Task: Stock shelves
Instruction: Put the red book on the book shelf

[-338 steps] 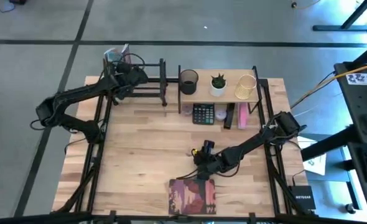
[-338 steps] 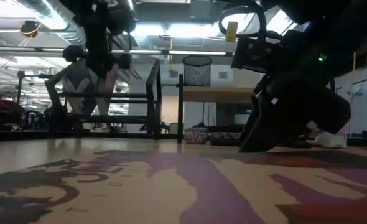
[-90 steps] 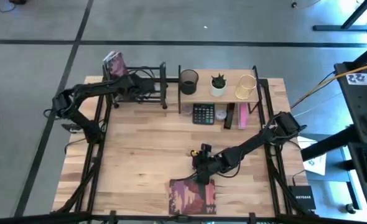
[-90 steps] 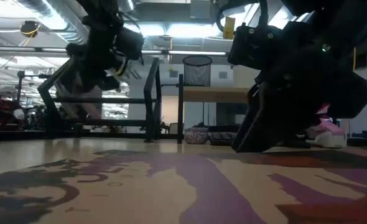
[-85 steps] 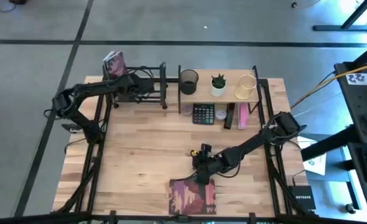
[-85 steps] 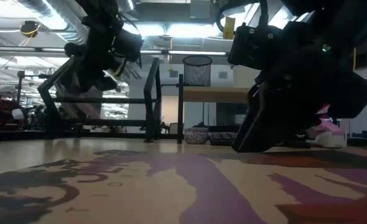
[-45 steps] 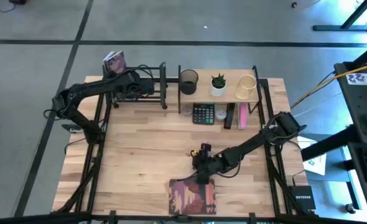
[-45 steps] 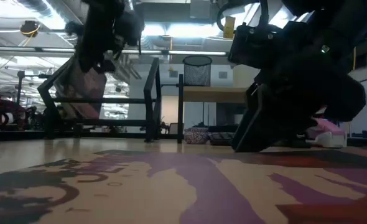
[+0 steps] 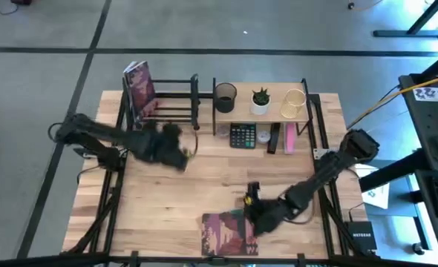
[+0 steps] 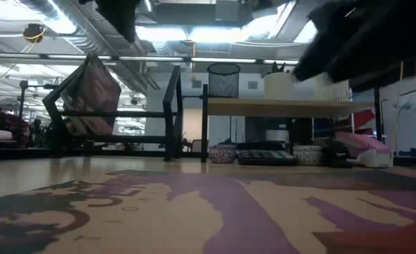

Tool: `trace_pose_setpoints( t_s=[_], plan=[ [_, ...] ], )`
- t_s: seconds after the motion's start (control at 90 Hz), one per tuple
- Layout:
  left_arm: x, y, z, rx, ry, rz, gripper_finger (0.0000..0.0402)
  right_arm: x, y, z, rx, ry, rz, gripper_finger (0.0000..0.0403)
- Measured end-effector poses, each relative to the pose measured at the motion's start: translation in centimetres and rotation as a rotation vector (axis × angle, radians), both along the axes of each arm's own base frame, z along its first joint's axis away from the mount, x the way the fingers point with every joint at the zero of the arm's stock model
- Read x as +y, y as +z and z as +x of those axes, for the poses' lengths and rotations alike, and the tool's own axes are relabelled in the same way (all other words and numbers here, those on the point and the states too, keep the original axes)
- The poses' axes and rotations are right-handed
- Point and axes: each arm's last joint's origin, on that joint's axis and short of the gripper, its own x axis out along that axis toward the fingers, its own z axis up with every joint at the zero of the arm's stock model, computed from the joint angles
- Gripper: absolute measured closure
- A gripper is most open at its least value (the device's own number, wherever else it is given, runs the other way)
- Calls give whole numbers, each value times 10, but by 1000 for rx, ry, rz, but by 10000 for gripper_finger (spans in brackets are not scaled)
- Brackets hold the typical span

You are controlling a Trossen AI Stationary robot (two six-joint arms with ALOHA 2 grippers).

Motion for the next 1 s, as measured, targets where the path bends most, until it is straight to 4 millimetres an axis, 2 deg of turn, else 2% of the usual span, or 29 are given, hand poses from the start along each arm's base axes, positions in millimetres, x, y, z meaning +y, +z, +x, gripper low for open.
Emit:
trace_pose_setpoints(
  t_s=[0.178,0.289,0.378,0.522,0.622,0.789,0.878,1.0],
  plan=[
    [-78,-37,7,-197,-168,-106,400,38,-10,-14,21,198,171,185],
    [-117,-66,15,-260,-244,-162,400,56,-18,-17,50,240,300,185],
    [-141,-86,23,-302,-267,-199,400,74,-21,-16,79,247,371,185],
    [-162,-116,37,-378,-240,-269,400,102,-23,-7,125,285,391,185],
    [-171,-127,45,-408,-256,-328,400,111,-34,3,194,281,377,185],
    [-189,-142,57,-501,-293,-433,400,105,-62,22,289,253,373,185],
    [-199,-154,65,-517,-341,-516,400,101,-66,29,281,209,375,185],
    [-209,-182,71,-499,-362,-554,400,92,-68,36,254,131,331,185]
  ],
)
